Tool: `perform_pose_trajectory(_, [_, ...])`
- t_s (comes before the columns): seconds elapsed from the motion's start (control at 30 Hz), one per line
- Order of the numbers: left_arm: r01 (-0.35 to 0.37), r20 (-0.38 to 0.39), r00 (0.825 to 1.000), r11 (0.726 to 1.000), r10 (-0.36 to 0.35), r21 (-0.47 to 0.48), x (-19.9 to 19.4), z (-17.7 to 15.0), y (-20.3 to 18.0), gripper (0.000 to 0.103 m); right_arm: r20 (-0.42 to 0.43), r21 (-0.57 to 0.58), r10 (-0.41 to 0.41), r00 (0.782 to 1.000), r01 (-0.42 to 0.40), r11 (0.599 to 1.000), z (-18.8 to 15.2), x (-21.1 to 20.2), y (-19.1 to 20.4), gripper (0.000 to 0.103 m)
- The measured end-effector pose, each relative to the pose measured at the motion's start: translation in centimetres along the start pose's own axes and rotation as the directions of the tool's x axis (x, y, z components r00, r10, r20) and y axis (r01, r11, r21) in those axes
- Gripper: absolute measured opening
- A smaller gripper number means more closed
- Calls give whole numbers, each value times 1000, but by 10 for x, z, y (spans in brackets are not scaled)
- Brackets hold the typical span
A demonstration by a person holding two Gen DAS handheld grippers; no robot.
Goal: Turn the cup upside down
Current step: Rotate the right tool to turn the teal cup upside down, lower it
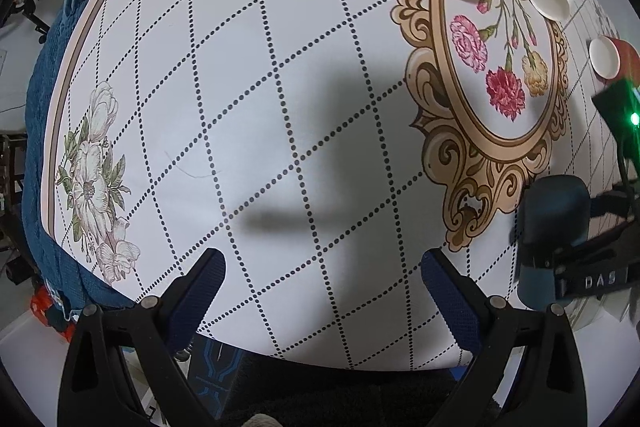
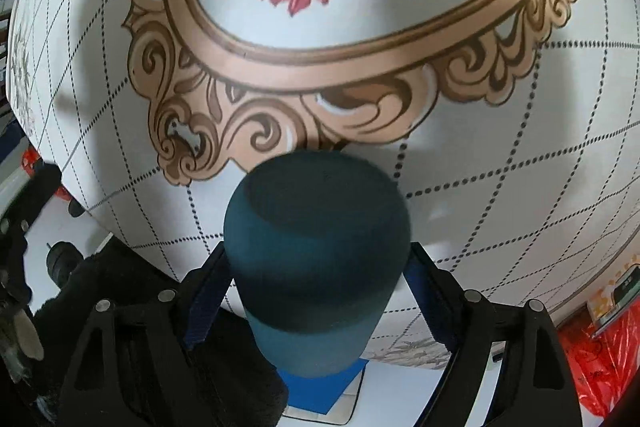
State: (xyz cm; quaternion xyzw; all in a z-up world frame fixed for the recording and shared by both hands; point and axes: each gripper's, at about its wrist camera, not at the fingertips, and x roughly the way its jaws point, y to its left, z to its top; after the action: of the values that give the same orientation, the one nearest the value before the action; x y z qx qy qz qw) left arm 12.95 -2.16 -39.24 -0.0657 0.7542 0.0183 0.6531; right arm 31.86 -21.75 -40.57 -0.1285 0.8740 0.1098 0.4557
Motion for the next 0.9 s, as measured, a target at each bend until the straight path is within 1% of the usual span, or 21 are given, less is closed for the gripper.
perform_pose_trajectory(0.07, [-2,-1,1000,1000,2,6,0,-1,-2,100,13,9,-4,1000,4,1000,3,-6,-5,84])
perform_pose_trajectory(0.1, [-4,0,1000,1000,4,9,0,-2,-4,100,22,8,1,1000,-1,1000,1,-9,-7,76])
perform_pose_trajectory(0.13, [-6,0,1000,1000,6,11,0,-3,-6,100,28,8,8,1000,-8,1000,1,-14,-8,71])
perform_pose_trajectory(0.23, [-9,2,1000,1000,9,20,-4,-6,-17,100,66,-5,-13,998,13,1000,0,-13,-13,71])
perform_pose_trajectory(0.33, [-10,5,1000,1000,10,19,-7,-6,-21,100,116,9,-5,993,4,1000,-12,-15,-9,71])
perform_pose_trajectory(0.4, [-10,8,1000,1000,10,18,-9,-5,-20,100,181,22,8,984,-12,1000,-23,-23,-11,71])
perform_pose_trajectory(0.47, [-6,10,1000,1000,6,14,-11,-1,-17,100,256,42,18,967,-30,999,-35,-33,-17,71])
perform_pose_trajectory(0.53, [-2,13,1000,1000,2,11,-13,1,-17,100,346,63,18,938,-42,997,-47,-43,-21,71])
perform_pose_trajectory(0.6, [5,17,1000,1000,-5,9,-15,4,-18,100,440,97,13,898,-62,993,-58,-53,-30,71])
perform_pose_trajectory(0.67, [7,22,1000,1000,-7,8,-17,7,-15,100,537,130,11,844,-95,987,-72,-61,-39,71])
perform_pose_trajectory(0.73, [6,29,1000,1000,-6,6,-20,13,-13,100,611,153,1,791,-120,981,-77,-68,-46,71])
perform_pose_trajectory(0.77, [5,33,999,1000,-6,3,-20,15,-13,100,654,164,-12,757,-126,978,-84,-71,-47,71])
perform_pose_trajectory(0.8, [3,35,999,1000,-3,1,-21,16,-12,100,684,169,-24,729,-125,978,-81,-79,-52,71])
perform_pose_trajectory(0.87, [-3,39,999,1000,3,-1,-21,22,-11,100,750,180,-62,659,-113,977,-92,-92,-61,71])
perform_pose_trajectory(0.9, [-5,42,999,1000,5,-1,-23,21,-11,100,773,184,-75,630,-110,977,-95,-93,-59,71])
